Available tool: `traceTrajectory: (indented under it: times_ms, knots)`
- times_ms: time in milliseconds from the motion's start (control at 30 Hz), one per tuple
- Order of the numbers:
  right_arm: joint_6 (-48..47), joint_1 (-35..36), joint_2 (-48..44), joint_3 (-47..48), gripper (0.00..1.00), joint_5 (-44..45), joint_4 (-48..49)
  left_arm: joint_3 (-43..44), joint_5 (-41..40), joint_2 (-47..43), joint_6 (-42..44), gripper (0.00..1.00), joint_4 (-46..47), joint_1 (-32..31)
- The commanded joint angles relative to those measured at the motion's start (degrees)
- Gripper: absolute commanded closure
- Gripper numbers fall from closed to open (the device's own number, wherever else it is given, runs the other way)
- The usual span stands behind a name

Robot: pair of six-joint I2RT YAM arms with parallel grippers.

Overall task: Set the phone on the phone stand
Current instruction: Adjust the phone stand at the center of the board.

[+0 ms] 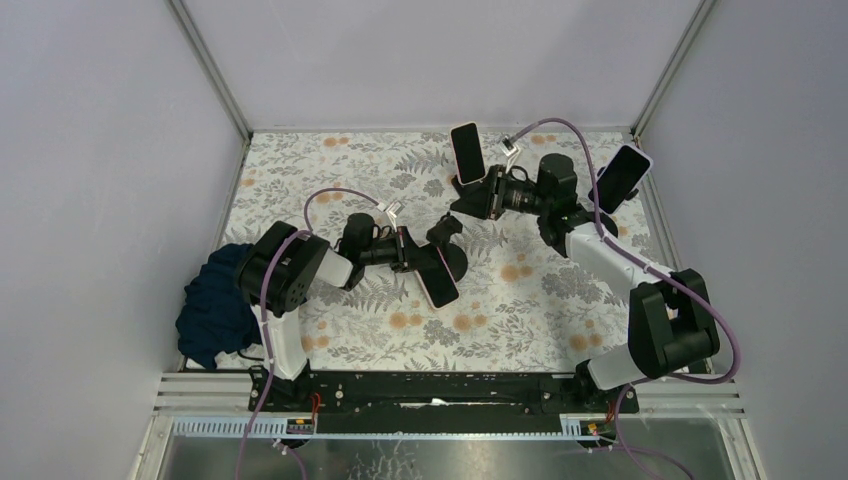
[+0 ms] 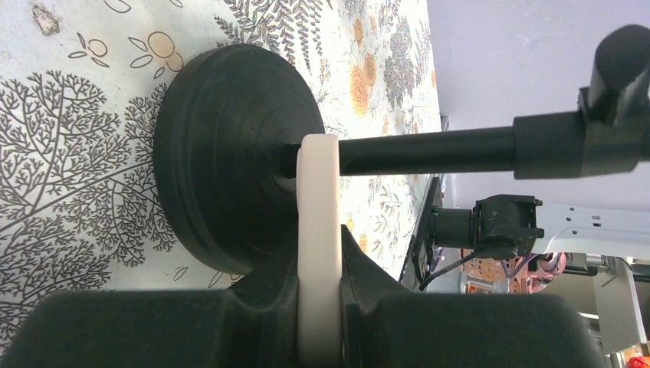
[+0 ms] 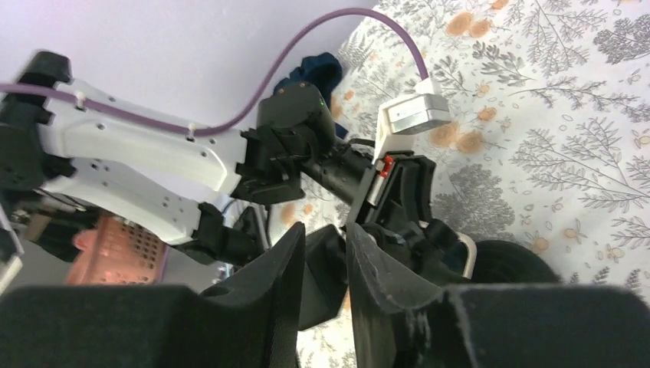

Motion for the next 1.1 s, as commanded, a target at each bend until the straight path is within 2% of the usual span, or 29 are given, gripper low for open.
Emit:
traceTrajectory:
  times_ms: [0, 67, 167, 233, 400, 533, 667, 833, 1067]
  knots:
    - [-15.7, 0.2, -0.9, 4.7, 0.65, -2.9, -15.1, -1.4, -8.1, 1.5, 5.3, 1.0, -3.9, -1.4]
    - [-25.7, 0.0, -3.3, 5.7, 0.6, 0.4, -24.7, -1.2, -8.1, -0.1, 5.7, 1.0, -4.9, -1.4]
    - [-34.9, -0.7, -7.5, 6.6, 0.43, 4.0, -32.5, -0.5, -8.4, -1.8, 6.4, 1.0, -6.7, -1.4]
    - [-41.5, -0.8, -8.7, 9.5, 0.39, 5.1, -38.5, -0.2, -8.6, -2.6, 6.5, 1.0, -7.1, -1.4]
    - [-48.8, 0.0, -9.2, 16.4, 0.3, 7.4, -49.5, -0.1, -9.0, -4.0, 6.4, 1.0, -7.5, -1.4]
    - [-54.0, 5.2, -9.4, 19.7, 0.21, 14.6, -55.5, -0.3, -9.1, -4.3, 6.4, 1.0, -7.5, -1.4]
    - [-55.7, 10.7, -8.6, 19.8, 0.19, 23.4, -55.9, -0.5, -9.0, -4.2, 6.2, 1.0, -7.1, -1.4]
    - [-56.4, 13.8, -7.1, 20.6, 0.24, 31.0, -54.7, -0.8, -9.0, -4.3, 6.2, 1.0, -7.0, -1.4]
    - [-56.7, 15.8, -5.9, 20.2, 0.34, 33.9, -53.2, -0.7, -9.0, -4.0, 6.2, 1.0, -7.0, -1.4]
